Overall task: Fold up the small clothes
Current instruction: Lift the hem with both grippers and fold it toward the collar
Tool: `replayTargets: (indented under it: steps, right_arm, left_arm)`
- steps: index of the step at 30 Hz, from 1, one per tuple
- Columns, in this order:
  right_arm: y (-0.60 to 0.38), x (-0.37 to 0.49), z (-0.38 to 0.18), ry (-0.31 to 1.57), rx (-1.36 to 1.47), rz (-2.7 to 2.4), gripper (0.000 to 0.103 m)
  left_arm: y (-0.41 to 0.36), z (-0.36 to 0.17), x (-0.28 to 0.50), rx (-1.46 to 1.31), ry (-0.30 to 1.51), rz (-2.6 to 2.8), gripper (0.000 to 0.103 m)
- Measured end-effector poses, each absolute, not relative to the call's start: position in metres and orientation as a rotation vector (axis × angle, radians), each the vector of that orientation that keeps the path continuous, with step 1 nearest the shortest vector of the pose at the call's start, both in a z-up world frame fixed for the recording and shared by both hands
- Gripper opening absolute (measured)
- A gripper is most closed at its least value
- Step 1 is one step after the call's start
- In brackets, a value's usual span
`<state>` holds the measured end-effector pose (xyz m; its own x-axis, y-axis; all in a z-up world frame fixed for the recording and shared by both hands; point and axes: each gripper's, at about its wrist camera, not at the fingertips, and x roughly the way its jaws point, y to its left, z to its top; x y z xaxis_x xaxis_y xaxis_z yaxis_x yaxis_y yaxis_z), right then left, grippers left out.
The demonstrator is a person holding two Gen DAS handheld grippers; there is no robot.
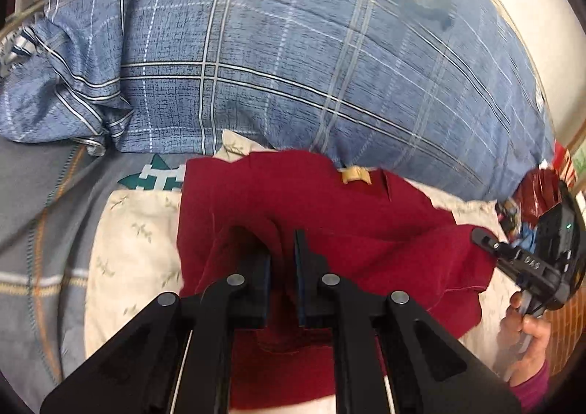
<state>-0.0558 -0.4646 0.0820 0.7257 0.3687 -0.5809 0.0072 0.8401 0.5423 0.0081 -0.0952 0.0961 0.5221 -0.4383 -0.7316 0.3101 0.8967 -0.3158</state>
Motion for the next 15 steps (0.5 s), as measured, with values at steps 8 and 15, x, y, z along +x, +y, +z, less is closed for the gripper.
replayTargets:
  steps: [8, 15]
  right_arm:
    - [-0.488, -0.029, 0.064, 0.778, 0.684, 0.192, 0.021]
    - [-0.485, -0.060, 0.084, 0.715, 0.578, 0.187, 0.031]
  left_arm:
    - [-0.071, 0.089, 0.029, -0.205, 0.885, -0.368, 0.050]
    - [-0.068, 0.110, 0.016, -0.168, 0.824, -0.372, 0.052]
